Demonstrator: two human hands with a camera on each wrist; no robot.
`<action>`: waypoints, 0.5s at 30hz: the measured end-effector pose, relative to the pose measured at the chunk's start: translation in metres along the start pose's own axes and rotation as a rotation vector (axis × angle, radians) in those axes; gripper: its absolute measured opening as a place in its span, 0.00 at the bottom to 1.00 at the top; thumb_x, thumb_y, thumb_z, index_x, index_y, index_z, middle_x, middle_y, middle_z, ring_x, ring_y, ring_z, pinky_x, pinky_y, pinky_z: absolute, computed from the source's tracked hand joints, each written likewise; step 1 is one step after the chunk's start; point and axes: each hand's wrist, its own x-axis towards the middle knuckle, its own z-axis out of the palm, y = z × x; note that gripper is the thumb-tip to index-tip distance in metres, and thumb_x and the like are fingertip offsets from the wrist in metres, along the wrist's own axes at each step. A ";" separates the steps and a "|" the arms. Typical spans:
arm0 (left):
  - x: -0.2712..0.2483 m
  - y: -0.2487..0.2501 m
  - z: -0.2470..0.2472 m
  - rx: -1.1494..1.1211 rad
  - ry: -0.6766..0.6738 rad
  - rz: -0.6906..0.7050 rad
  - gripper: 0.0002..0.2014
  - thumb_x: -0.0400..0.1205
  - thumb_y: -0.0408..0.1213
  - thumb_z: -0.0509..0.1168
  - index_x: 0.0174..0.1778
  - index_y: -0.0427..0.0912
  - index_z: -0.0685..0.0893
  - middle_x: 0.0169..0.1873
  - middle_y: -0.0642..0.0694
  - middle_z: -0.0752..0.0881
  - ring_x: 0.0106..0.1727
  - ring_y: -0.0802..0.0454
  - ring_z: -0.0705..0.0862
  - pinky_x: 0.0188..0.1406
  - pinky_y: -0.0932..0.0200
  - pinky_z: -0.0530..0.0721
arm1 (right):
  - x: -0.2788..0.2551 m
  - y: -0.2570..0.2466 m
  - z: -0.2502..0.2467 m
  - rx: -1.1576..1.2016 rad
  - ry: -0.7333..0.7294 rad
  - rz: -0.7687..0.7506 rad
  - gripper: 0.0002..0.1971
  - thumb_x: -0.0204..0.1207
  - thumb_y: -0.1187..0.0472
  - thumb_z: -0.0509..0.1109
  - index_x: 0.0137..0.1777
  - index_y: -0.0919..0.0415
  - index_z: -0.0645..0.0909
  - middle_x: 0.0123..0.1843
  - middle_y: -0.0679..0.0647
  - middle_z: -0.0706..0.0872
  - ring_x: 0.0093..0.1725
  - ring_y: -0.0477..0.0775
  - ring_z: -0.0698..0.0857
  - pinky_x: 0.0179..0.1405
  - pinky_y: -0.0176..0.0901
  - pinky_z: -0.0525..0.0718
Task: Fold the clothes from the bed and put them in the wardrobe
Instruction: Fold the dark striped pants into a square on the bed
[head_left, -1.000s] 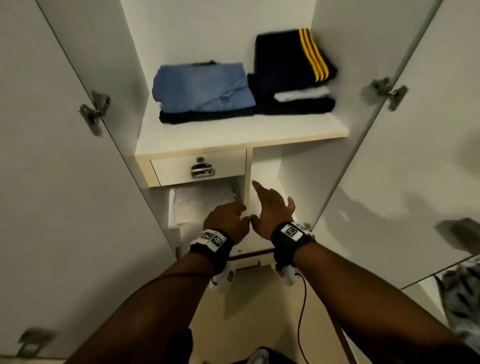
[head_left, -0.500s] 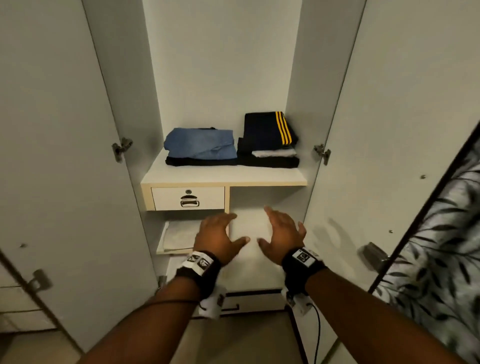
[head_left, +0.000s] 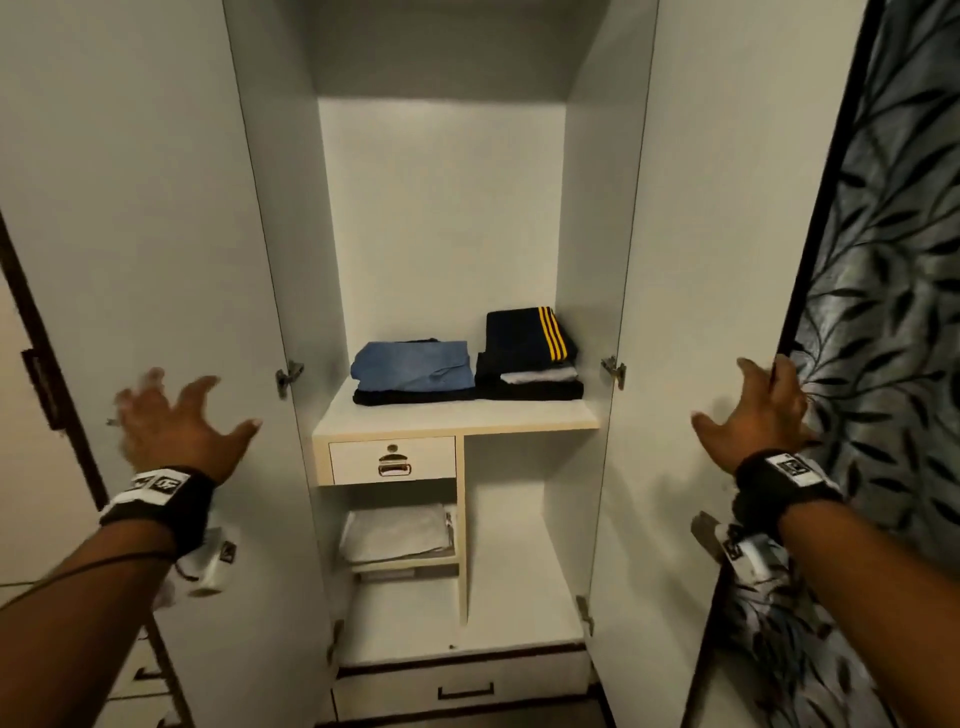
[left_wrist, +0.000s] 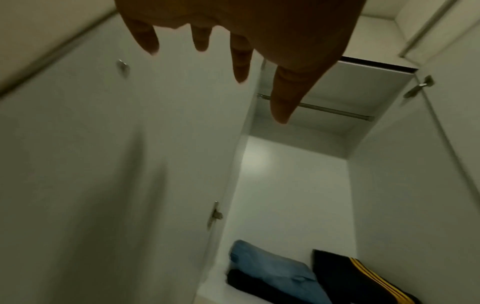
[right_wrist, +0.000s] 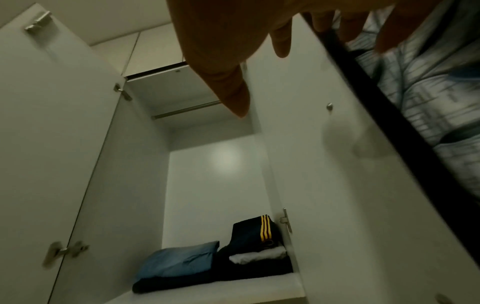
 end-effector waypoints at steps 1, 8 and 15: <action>0.002 -0.009 -0.011 -0.016 0.031 -0.066 0.43 0.69 0.59 0.81 0.80 0.59 0.70 0.87 0.41 0.53 0.87 0.31 0.46 0.81 0.25 0.53 | 0.001 0.005 -0.006 0.041 -0.020 0.028 0.46 0.67 0.51 0.84 0.83 0.51 0.63 0.89 0.57 0.51 0.85 0.70 0.58 0.77 0.74 0.65; 0.035 -0.086 -0.030 -0.386 -0.138 -0.472 0.70 0.54 0.61 0.88 0.87 0.54 0.52 0.81 0.39 0.71 0.77 0.31 0.73 0.74 0.28 0.73 | 0.011 0.015 -0.023 0.292 -0.230 0.125 0.63 0.65 0.54 0.88 0.89 0.47 0.45 0.90 0.54 0.57 0.87 0.59 0.61 0.86 0.55 0.62; 0.045 -0.092 -0.040 -0.465 -0.221 -0.469 0.64 0.53 0.59 0.89 0.83 0.52 0.63 0.76 0.40 0.80 0.70 0.30 0.81 0.70 0.31 0.79 | 0.038 0.028 -0.020 0.550 -0.163 0.351 0.65 0.41 0.26 0.86 0.82 0.39 0.64 0.78 0.50 0.80 0.75 0.60 0.80 0.76 0.61 0.77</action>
